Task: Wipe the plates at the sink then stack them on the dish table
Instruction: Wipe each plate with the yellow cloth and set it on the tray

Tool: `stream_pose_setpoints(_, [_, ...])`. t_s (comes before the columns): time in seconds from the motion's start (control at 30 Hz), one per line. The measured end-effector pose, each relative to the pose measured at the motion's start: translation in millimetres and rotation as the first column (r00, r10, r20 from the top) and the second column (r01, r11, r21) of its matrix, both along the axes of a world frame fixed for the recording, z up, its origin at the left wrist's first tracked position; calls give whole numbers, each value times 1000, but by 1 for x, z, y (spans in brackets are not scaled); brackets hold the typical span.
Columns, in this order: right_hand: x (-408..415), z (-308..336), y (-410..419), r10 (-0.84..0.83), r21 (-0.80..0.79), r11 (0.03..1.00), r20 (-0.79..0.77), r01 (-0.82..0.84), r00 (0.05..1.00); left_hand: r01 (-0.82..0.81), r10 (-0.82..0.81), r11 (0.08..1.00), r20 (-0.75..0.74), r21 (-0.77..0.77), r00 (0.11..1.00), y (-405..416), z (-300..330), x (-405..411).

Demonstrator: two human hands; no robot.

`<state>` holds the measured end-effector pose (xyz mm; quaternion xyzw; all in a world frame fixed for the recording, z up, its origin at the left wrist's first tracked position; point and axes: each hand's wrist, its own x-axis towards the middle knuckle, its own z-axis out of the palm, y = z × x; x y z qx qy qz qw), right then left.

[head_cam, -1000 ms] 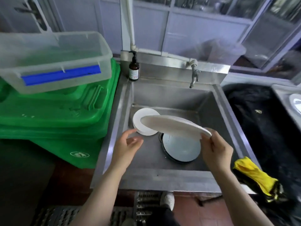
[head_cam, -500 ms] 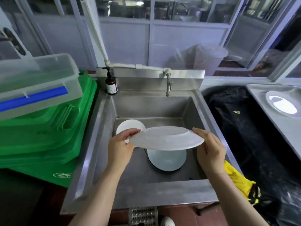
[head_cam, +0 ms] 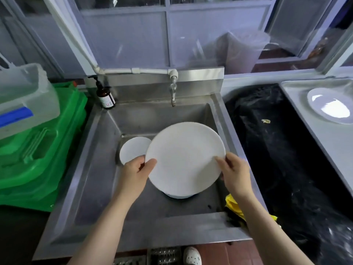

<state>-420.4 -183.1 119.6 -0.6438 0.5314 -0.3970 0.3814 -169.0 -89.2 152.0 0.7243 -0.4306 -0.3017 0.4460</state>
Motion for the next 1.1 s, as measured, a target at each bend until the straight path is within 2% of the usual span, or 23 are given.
stream_pose_setpoints(0.07, [1, -1, -2, 43, 114, 992, 139, -59, 989, -14, 24, 998, -186, 58, 982, 0, -1, -8])
stream_pose_setpoints(0.1, [1, -3, -3, 58, 171, 981, 200, -93, 978, 0, 23, 997, -322, 72, 947, 1, -3, -12])
stream_pose_setpoints(0.17, [0, -5, -5, 68, 248, 960, 257, -134, 964, 21, 42, 995, -605, 96, 795, 2, -7, -20])
stream_pose_setpoints(0.2, [-2, -7, -5, 65, 275, 951, 261, -139, 963, 26, 58, 994, -698, 110, 714, 4, -9, -23])
stream_pose_setpoints(0.27, [-7, -12, -6, 49, 319, 939, 246, -128, 968, 65, 41, 992, -775, 105, 630, 7, -13, -28])
stream_pose_setpoints(0.33, [-16, -18, -6, 34, 364, 924, 229, -118, 973, 93, 30, 990, -794, 108, 607, 9, -17, -35])
stream_pose_setpoints(0.47, [-36, -29, -4, -31, 392, 919, 187, -46, 982, 102, 46, 985, -780, 139, 624, 9, -25, -51])
stream_pose_setpoints(0.53, [-52, -37, -1, -31, 350, 937, 16, 23, 999, 65, 96, 981, -758, 181, 645, 9, -28, -59])
stream_pose_setpoints(0.57, [-63, -42, 1, 8, 309, 950, -162, 43, 987, 50, 117, 979, -745, 198, 657, 9, -31, -61])
stream_pose_setpoints(0.63, [-83, -53, 9, 106, 249, 968, -504, 27, 857, 37, 134, 976, -729, 213, 671, 8, -31, -65])
stream_pose_setpoints(0.67, [-92, -59, 16, 155, 264, 964, -599, 11, 786, 41, 129, 977, -725, 211, 676, 8, -30, -67])
stream_pose_setpoints(0.77, [-106, -68, 38, 327, 391, 919, -693, -46, 642, 72, 91, 979, -731, 189, 676, 6, -28, -74])
stream_pose_setpoints(0.83, [-109, -73, 49, 397, 396, 911, -768, -115, 502, 84, 79, 980, -735, 182, 674, 5, -29, -79])
stream_pose_setpoints(0.9, [-110, -75, 52, 379, 353, 924, -813, -145, 442, 82, 74, 981, -734, 174, 675, 4, -29, -82])
stream_pose_setpoints(0.97, [-111, -75, 51, 333, 306, 942, -811, -138, 480, 75, 73, 983, -727, 169, 682, 4, -29, -85])
stream_pose_setpoints(1.0, [-113, -75, 50, 312, 295, 948, -787, -121, 532, 63, 81, 983, -722, 170, 687, 5, -28, -85])
stream_pose_setpoints(1.1, [-118, -67, 45, 175, 235, 971, -626, -29, 760, 7, 121, 984, -693, 178, 710, 5, -23, -82])
